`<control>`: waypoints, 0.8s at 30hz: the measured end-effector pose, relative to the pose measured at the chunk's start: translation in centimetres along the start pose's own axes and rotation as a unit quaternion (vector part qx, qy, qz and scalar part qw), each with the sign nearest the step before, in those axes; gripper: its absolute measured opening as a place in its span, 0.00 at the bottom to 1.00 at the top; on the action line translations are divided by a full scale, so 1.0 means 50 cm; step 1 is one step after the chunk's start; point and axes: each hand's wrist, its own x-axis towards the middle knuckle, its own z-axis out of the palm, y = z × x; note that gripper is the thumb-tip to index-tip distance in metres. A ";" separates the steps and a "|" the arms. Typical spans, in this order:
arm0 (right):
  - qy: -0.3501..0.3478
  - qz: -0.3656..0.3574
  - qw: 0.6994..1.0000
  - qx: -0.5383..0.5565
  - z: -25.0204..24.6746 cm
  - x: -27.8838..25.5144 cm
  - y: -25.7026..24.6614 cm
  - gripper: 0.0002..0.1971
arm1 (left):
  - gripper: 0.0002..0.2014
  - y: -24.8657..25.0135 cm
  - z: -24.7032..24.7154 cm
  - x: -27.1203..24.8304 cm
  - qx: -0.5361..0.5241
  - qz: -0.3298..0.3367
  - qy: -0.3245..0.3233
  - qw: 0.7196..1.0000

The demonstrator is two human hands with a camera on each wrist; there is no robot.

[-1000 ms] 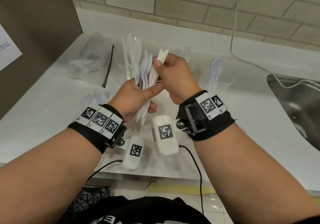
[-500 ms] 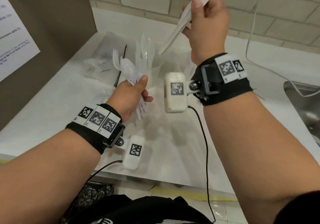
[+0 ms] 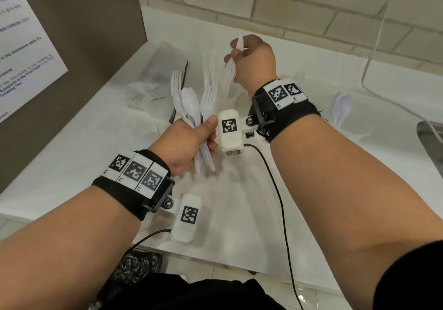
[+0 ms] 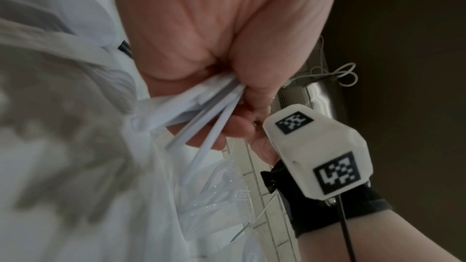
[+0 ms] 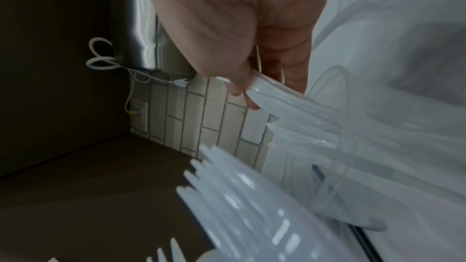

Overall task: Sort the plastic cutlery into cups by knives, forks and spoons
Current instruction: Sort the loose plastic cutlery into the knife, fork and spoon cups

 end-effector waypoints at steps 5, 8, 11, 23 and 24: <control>-0.030 0.008 0.998 -0.050 -0.002 0.005 -0.003 0.12 | 0.12 -0.005 0.004 0.003 0.008 0.002 -0.001 1.000; -0.027 0.014 0.996 -0.081 -0.014 0.009 -0.004 0.20 | 0.10 -0.004 0.008 0.003 0.006 0.004 -0.007 1.000; -0.016 -0.001 0.997 -0.073 -0.029 -0.001 -0.004 0.19 | 0.18 -0.005 0.011 0.008 0.001 0.004 -0.010 1.000; -0.075 0.028 0.996 -0.031 -0.109 -0.161 0.010 0.14 | 0.10 -0.007 0.057 0.014 -0.016 0.004 -0.118 0.993; -0.086 0.028 0.995 -0.033 -0.113 -0.172 0.015 0.14 | 0.10 -0.008 0.064 0.014 -0.016 0.003 -0.128 0.992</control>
